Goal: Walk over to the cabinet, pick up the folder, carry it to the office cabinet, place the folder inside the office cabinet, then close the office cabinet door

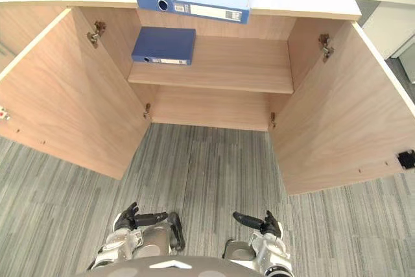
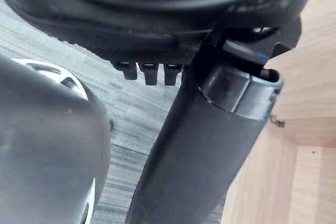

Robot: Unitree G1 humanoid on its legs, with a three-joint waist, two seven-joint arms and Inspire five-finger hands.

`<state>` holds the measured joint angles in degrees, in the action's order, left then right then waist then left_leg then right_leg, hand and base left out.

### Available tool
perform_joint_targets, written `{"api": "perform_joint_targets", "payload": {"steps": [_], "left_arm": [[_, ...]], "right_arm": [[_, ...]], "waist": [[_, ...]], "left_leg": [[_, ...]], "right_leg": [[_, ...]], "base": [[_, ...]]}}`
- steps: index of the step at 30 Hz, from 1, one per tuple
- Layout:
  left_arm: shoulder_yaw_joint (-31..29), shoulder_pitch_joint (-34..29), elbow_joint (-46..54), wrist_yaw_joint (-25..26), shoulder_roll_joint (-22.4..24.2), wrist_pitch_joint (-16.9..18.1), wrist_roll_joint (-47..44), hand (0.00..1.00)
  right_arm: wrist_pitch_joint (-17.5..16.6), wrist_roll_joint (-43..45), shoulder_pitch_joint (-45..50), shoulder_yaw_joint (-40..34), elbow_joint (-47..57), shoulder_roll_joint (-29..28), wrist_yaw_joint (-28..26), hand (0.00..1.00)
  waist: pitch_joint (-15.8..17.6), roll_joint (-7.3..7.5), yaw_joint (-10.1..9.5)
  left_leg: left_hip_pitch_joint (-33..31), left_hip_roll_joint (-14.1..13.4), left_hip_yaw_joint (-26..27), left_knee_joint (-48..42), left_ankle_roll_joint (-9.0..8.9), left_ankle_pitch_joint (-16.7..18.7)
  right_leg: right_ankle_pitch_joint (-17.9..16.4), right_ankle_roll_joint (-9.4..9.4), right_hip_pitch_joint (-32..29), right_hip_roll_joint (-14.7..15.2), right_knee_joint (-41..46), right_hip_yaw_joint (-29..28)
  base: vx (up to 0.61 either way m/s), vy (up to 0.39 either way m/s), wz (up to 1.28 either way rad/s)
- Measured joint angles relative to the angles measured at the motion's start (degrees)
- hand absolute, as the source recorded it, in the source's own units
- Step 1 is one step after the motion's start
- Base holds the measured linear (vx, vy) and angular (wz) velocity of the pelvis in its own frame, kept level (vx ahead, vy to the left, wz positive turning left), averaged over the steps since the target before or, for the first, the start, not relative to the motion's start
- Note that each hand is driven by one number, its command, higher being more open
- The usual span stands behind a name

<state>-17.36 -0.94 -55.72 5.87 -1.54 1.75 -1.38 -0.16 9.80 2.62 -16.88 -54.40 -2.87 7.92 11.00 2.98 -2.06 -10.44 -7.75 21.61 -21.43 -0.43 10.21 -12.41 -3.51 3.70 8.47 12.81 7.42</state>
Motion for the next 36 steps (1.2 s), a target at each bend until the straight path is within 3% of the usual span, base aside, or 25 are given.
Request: {"api": "perform_joint_targets", "payload": {"steps": [3, 4, 7, 11, 12, 13, 14, 17, 19, 21, 22, 24, 27, 28, 29, 31, 33, 36], "left_arm": [[0.3, -0.4, -1.5, 0.0, -0.1, -0.1, 0.3, 1.0], [1.2, -0.6, -2.0, 0.0, -0.4, -0.3, 1.0, 1.0], [1.4, -1.0, -2.1, 0.1, -0.6, -0.6, 1.1, 1.0], [1.5, -0.8, -3.5, 0.1, -0.4, -0.6, 1.0, 1.0], [1.7, -0.6, -4.2, 0.1, -0.6, -0.7, 1.0, 1.0], [2.1, -0.5, -4.5, 0.1, -0.8, -0.7, 1.0, 1.0], [2.5, -0.1, -5.3, 0.0, -0.1, -0.7, 1.0, 1.0], [2.3, 0.4, -5.1, 0.0, 2.0, -0.6, 1.9, 1.0], [1.9, 1.5, -5.1, -0.2, 2.5, -0.6, 1.9, 1.0], [1.4, 2.2, -2.7, -0.3, 4.2, -0.5, 1.9, 1.0], [1.1, 2.2, -2.0, -0.3, 4.7, -0.3, 1.9, 1.0], [1.3, 2.2, -1.9, -0.9, 5.2, -0.1, 1.9, 1.0], [1.3, 2.5, -1.8, -0.8, 5.2, 0.0, 1.9, 1.0], [1.3, 2.4, -2.0, -0.9, 5.3, 0.0, 1.9, 1.0], [1.3, 2.4, -2.0, -0.9, 5.3, -0.1, 1.9, 1.0], [1.1, 2.1, -1.9, -0.5, 5.3, -0.1, 1.9, 1.0], [1.0, 2.0, -2.0, -0.4, 5.0, -0.1, 1.9, 1.0], [0.6, 0.9, -2.0, -0.4, 5.0, -0.4, 1.9, 1.0]], "right_arm": [[0.0, -0.2, 0.0, 0.2, 0.5, -0.1, -0.5, 1.0], [-0.2, -0.4, -0.1, 0.4, 1.5, -0.3, -0.9, 1.0], [-0.6, -0.7, -0.9, 0.7, 1.7, -0.3, -1.1, 1.0], [-0.9, -0.7, -1.9, 0.9, 1.3, 0.0, -1.4, 1.0], [-0.9, -0.7, -1.8, 1.1, 1.3, 0.1, -1.5, 1.0], [-0.8, -0.7, -1.9, 1.2, 1.2, 0.4, -1.5, 1.0], [-0.3, -0.7, -2.1, 1.0, 0.3, 1.6, -1.5, 1.0], [0.2, -0.7, -1.8, -1.1, -1.2, 3.1, -1.3, 1.0], [0.4, -0.7, -0.8, -1.2, -1.6, 3.1, -1.3, 1.0], [0.7, -0.7, 0.0, -0.9, -1.5, 3.0, -1.2, 1.0], [0.6, -0.6, -0.1, -0.8, -1.4, 3.1, -1.2, 1.0], [0.5, -0.6, -0.8, 0.2, -1.2, 2.8, -1.2, 1.0], [0.6, -0.4, -0.8, 0.1, -0.9, 2.5, -1.2, 1.0], [0.7, -0.1, -0.7, 0.1, -0.8, 2.7, -1.0, 1.0], [0.7, -0.1, -0.6, 0.1, -0.8, 2.8, -0.9, 1.0], [0.8, 0.0, 0.2, 0.1, -0.3, 2.3, -0.8, 1.0], [0.8, 0.0, 0.4, 0.0, -0.3, 1.9, -0.9, 1.0], [0.8, 0.0, 0.6, 0.0, -0.3, 1.8, -1.1, 1.0]], "waist": [[-0.2, -0.36, -0.64], [-0.4, -0.63, 0.03], [-0.8, -0.12, 0.81], [-0.9, -1.02, 2.25], [-0.9, -1.02, 2.5], [-0.9, -0.94, 2.58], [-1.0, -2.21, 2.4], [-1.4, -3.97, 2.73], [-1.1, -3.83, 3.06], [-0.7, -3.06, 2.23], [-0.8, -3.25, 2.04], [-0.9, -3.37, 2.18], [-1.0, -3.29, 1.97], [-1.2, -3.63, 2.04], [-1.4, -3.97, 2.07], [-2.3, -2.46, 2.07], [-2.5, -2.02, 2.06], [-3.2, -2.67, 2.11]], "left_leg": [[5.7, 0.4, 2.9, 0.8, 0.68, 2.5], [8.9, 1.5, 3.6, 2.3, 0.87, 4.5], [13.8, 2.5, 4.7, 6.0, 0.97, 4.7], [18.0, 1.4, 4.5, 10.5, -1.11, 4.0], [19.2, 1.4, 4.2, 12.0, -2.39, 3.7], [19.8, 1.6, 3.8, 12.6, -3.23, 3.7], [20.7, 0.8, 1.6, 13.6, -4.14, 3.2], [21.6, -0.4, -1.2, 15.0, -5.41, -0.7], [19.9, -2.4, -2.4, 8.3, -5.94, -1.4], [13.6, -6.6, -2.5, -9.2, -6.21, -0.9], [12.2, -7.3, -2.4, -12.1, -6.07, -0.5], [8.9, -8.2, -1.2, -14.7, -4.7, 1.7], [6.8, -7.4, -0.2, -6.6, -4.03, 2.5], [6.7, -6.0, -0.4, 1.0, -3.14, -1.5], [6.8, -5.7, -0.5, 2.4, -3.43, -2.3], [8.4, -3.5, -0.4, 5.7, -4.08, -2.5], [9.4, -2.3, 0.0, 7.0, -3.99, -2.6], [13.5, -0.8, 1.5, 10.6, -3.5, -3.0]], "right_leg": [[-0.1, -0.44, -3.3, 1.8, 13.0, -1.3], [0.1, -1.74, -9.9, 4.0, 27.7, -2.1], [-3.6, -0.96, -15.9, 4.3, 34.7, -0.7], [-3.9, 0.11, -21.6, -0.2, 23.2, 1.9], [-1.0, 0.84, -22.4, -1.5, 15.9, 1.5], [4.1, 1.62, -22.5, -2.0, 13.3, 0.8], [5.8, 3.54, -20.9, -3.1, 12.7, 1.9], [2.2, 5.45, -19.3, -3.4, 14.4, 4.3], [1.5, 5.82, -14.7, -3.5, 11.4, 7.0], [1.1, 6.35, -9.1, -3.9, 7.0, 8.2], [1.1, 6.39, -8.3, -4.1, 6.4, 8.1], [1.0, 6.34, -6.8, -4.4, 5.2, 7.7], [1.0, 5.14, -6.4, -3.8, 5.0, 5.5], [0.7, 3.6, -6.5, -3.4, 5.8, 4.7], [0.6, 3.44, -6.5, -3.4, 6.0, 4.6], [1.0, 1.13, -6.5, -2.3, 4.7, 3.2], [1.9, 0.11, -5.4, -1.5, 2.8, 2.8], [3.0, -0.72, -2.4, -1.1, -0.1, 1.8]], "base": [[0.25, 0.272, -0.59], [0.25, 0.312, -0.34], [0.22, 0.103, -0.16], [0.32, -0.096, 0.07], [0.29, -0.152, 0.19], [0.41, -0.198, 0.28], [0.39, -0.2, 0.31], [0.34, -0.217, 0.4], [0.27, -0.223, 0.66], [0.2, -0.202, 0.37], [0.13, -0.097, -0.06], [0.1, 0.048, -0.23], [0.08, 0.127, -0.32], [0.07, 0.182, -0.23], [0.11, 0.23, -0.2], [0.12, 0.189, -0.1], [0.07, 0.174, -0.08], [0.03, 0.123, -0.16]]}}
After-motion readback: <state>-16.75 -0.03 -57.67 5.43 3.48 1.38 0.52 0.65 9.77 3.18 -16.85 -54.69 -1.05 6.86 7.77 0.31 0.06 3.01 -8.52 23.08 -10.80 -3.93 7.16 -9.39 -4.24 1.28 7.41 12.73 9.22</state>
